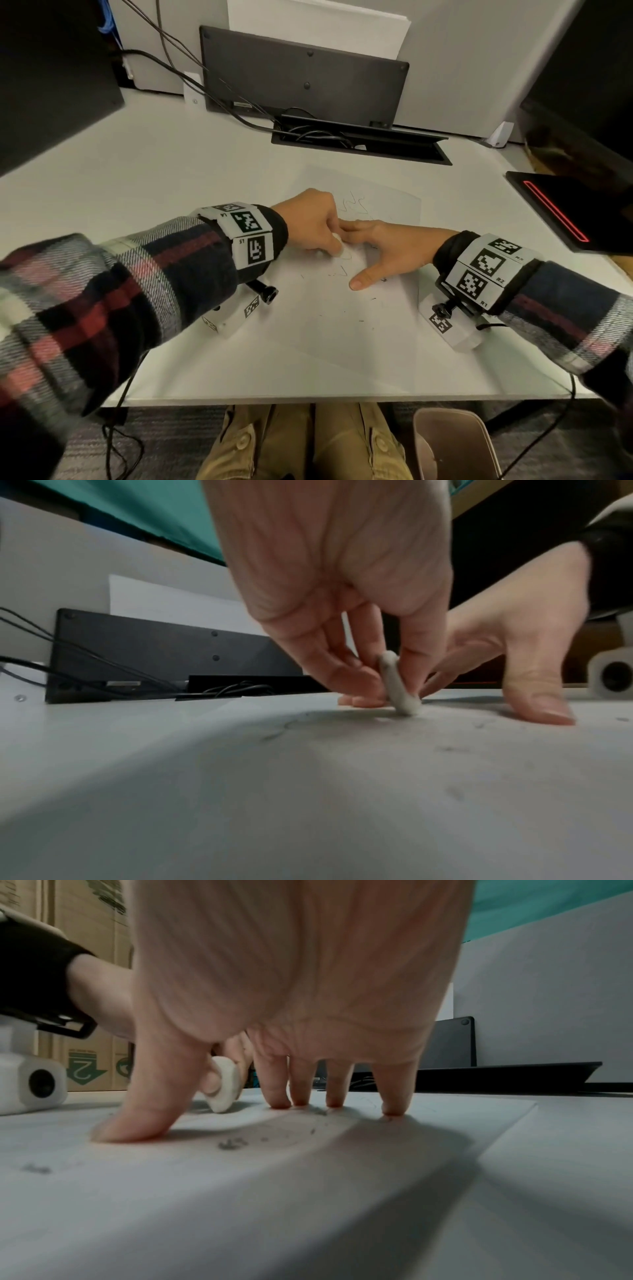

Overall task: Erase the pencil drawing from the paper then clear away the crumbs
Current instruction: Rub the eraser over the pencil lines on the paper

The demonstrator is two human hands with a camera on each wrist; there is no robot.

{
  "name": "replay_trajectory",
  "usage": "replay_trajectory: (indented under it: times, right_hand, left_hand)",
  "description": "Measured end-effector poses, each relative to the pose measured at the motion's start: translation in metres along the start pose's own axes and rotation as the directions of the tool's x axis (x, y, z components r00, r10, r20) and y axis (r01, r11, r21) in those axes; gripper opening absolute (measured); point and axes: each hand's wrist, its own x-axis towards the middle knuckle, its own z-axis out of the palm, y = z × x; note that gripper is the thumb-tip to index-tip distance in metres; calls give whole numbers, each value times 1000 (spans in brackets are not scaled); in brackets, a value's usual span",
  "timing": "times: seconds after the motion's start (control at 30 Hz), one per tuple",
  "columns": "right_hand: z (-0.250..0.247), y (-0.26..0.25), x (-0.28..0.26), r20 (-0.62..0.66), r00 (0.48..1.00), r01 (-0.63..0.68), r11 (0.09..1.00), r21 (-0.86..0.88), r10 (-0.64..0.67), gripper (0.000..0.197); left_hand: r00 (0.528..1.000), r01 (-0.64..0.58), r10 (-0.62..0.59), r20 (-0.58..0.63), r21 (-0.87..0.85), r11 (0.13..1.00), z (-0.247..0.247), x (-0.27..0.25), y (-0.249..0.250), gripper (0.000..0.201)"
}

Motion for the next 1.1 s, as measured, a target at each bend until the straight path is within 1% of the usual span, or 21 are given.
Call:
replay_trajectory:
  times: [0.03,0.07,0.1,0.13,0.23,0.27,0.37,0.4,0.5,0.53,0.6,0.63,0.67,0.73,0.77,0.87,0.9,0.97,1.0,1.03,1.1]
  right_hand:
    - [0,0,0,0,1000,-1,1000,2,1,95]
    - [-1,0,0,0,1000,1,1000,7,-1,93]
    - [-1,1,0,2,1000,4,1000,11,-4,93]
    - [0,1,1,4,1000,4,1000,5,-4,96]
    - [1,2,2,3,1000,1,1000,-25,-1,108]
    - [1,1,3,1,1000,-2,1000,-25,2,108]
    - [1,-1,3,6,1000,-4,1000,-8,4,100]
    - [1,-1,3,7,1000,-9,1000,-9,9,100]
    - [1,-3,3,14,999,-37,999,-29,37,107]
    - [0,-5,3,17,999,-46,998,-31,47,106]
    - [-1,-7,2,13,999,-46,999,-13,46,93]
    - [-2,-6,1,8,999,-37,999,-13,37,91]
    - [-1,-7,0,8,999,-34,999,-23,34,94]
    - [-2,-8,0,17,999,-45,998,-45,46,105]
    - [-1,-9,0,21,998,-52,998,-45,53,106]
    - [-2,-10,0,13,998,-54,998,-23,54,104]
    - [-2,-11,0,9,998,-55,998,-27,55,105]
    - [-2,-12,-1,11,997,-71,996,-56,71,110]
    - [-2,-13,-1,11,997,-81,995,-62,82,108]
    - [-3,-14,-1,10,996,-91,994,-65,92,107]
    - [-3,-17,-2,9,995,-100,992,-73,101,112]
  left_hand:
    - [1000,-4,4,9,3,1000,0,-1,0,15]
    - [999,-14,14,43,4,1000,2,-2,1,16]
    - [997,-26,25,77,4,1000,4,-3,3,16]
    - [996,-31,31,86,2,1000,4,-4,3,15]
    - [1000,-12,12,1,7,1000,1,0,1,16]
    - [1000,-14,14,2,9,1000,2,0,1,19]
    - [994,-46,45,99,9,999,5,-2,6,19]
    - [994,-51,50,101,11,999,5,-2,7,17]
    - [999,-32,31,18,19,999,3,2,4,13]
    - [999,-27,26,28,18,999,3,2,5,14]
    - [995,-41,39,92,20,999,5,-1,8,20]
    - [994,-47,44,99,22,999,6,-2,9,22]
    - [996,-42,40,77,24,999,6,-2,8,21]
    - [1000,-12,13,-9,24,1000,4,-1,4,17]
    - [1000,-4,4,-24,20,1000,4,-1,3,17]
    - [998,-28,27,53,7,1000,7,-6,6,17]
    - [998,-36,36,59,5,999,8,-7,6,16]
    - [1000,-25,24,3,8,1000,7,-6,5,15]
    - [1000,-14,14,-19,11,1000,6,-5,4,15]
    - [1000,-9,9,-12,10,1000,5,-5,4,15]
    - [998,-24,24,65,-6,1000,7,-9,6,16]
